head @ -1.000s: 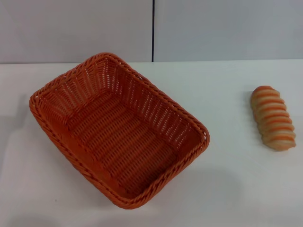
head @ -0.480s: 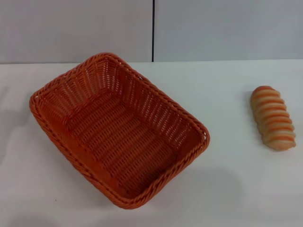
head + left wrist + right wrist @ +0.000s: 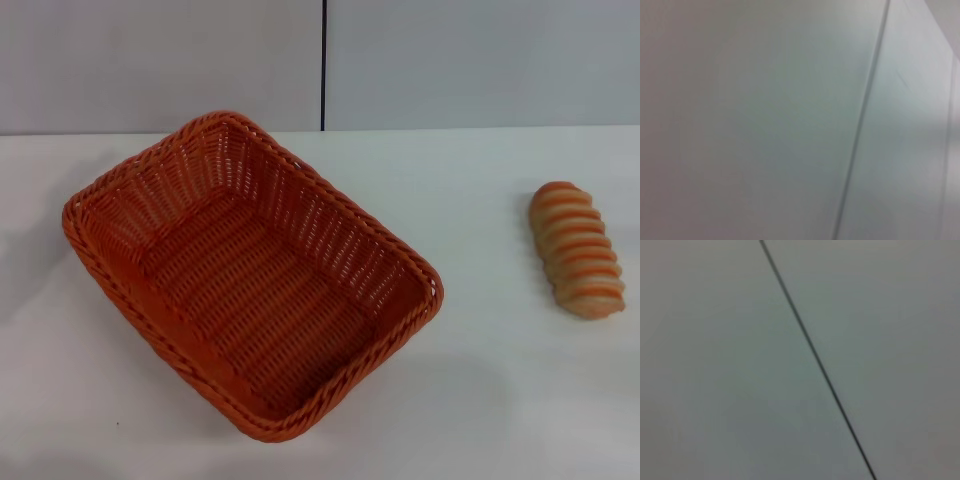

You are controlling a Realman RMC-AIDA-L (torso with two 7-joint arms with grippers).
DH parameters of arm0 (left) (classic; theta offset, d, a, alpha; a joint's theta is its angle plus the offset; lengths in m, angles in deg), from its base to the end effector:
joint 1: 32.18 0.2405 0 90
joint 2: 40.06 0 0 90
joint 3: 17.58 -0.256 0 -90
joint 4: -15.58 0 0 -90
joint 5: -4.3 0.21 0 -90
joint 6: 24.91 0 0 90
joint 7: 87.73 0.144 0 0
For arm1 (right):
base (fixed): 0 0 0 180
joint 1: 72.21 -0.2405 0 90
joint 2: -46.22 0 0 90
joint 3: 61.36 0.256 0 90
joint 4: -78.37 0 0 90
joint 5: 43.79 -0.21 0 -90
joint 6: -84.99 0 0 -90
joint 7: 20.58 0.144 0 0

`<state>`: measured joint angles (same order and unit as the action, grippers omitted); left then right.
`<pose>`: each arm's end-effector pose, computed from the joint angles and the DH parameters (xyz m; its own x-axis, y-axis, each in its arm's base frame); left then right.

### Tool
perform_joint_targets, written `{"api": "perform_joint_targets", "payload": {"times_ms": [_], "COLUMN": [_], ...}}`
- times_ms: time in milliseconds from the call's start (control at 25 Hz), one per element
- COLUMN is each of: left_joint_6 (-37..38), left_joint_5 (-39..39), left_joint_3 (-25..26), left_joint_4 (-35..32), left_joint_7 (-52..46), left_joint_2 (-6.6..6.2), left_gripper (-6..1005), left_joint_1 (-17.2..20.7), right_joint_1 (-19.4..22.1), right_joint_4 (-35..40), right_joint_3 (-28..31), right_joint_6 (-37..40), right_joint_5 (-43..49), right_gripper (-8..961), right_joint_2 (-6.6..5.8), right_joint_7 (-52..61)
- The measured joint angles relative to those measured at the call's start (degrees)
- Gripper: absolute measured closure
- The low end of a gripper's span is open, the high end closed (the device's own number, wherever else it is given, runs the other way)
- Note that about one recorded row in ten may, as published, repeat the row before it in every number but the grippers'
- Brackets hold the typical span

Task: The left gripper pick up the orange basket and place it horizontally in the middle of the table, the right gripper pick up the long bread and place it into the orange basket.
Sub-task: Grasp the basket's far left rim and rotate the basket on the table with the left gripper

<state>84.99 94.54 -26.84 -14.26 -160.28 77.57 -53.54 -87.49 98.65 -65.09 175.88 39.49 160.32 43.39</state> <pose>-0.2979 0.2737 0.1072 0.2988 -0.1020 0.9489 0.6389 -0.7172 -0.2783 0.3836 0.2586 0.1303 0.3450 0.1639 -0.9242 -0.8907 -0.2532 -0.3775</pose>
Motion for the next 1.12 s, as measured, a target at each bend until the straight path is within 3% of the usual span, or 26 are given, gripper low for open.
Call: {"api": "perform_joint_targets", "payload": {"times_ms": [80, 240, 360, 400, 520, 680, 760, 920, 1120], "left_joint_6": [-0.53, -6.14, -6.14, -9.96, -11.35, -13.36, -13.36, -15.77, -17.59], "left_joint_5": [0.08, 1.51, 1.51, 5.03, 8.04, 18.42, 18.42, 28.68, 31.72], "left_joint_3": [-1.74, -9.67, -9.67, -14.27, -15.71, -18.32, -18.32, -20.69, -22.59], "left_joint_4": [-2.62, -14.87, -14.87, -22.02, -25.94, -35.35, -35.35, -39.27, -38.78], "left_joint_7": [-2.22, -12.73, -12.73, -18.21, -20.44, -24.18, -24.18, -26.32, -26.47], "left_joint_2": [0.00, -0.08, -0.08, -0.50, -0.60, -0.32, -0.32, 0.10, 0.15], "left_gripper": [250, 254, 257, 258, 261, 265, 267, 271, 276], "left_joint_1": [-0.21, -0.45, -0.45, -0.49, -0.82, -2.46, -2.46, -5.00, -5.99], "right_joint_1": [-0.23, -0.10, 0.11, 0.24, 0.42, 0.60, 0.65, 0.77, 0.99], "right_joint_4": [0.13, 0.16, 0.18, 0.19, 0.25, 0.21, 0.06, -0.08, 0.05], "right_joint_3": [-0.06, 0.02, 0.20, 0.07, -0.01, -0.03, -0.04, 0.04, 0.45], "right_joint_6": [0.25, 0.35, 0.38, 0.38, 0.11, -0.11, -0.15, -0.20, -0.24], "right_joint_5": [0.79, 0.91, 0.96, 0.99, 1.02, 1.04, 1.05, 1.09, 1.10], "right_gripper": [299, 299, 299, 299, 299, 298, 298, 298, 298], "right_joint_2": [-0.11, -0.14, -0.13, -0.13, -0.12, -0.11, -0.11, -0.11, -0.09], "right_joint_7": [0.22, 0.26, 0.28, 0.29, 0.31, 0.32, 0.34, 0.36, 1.09]}}
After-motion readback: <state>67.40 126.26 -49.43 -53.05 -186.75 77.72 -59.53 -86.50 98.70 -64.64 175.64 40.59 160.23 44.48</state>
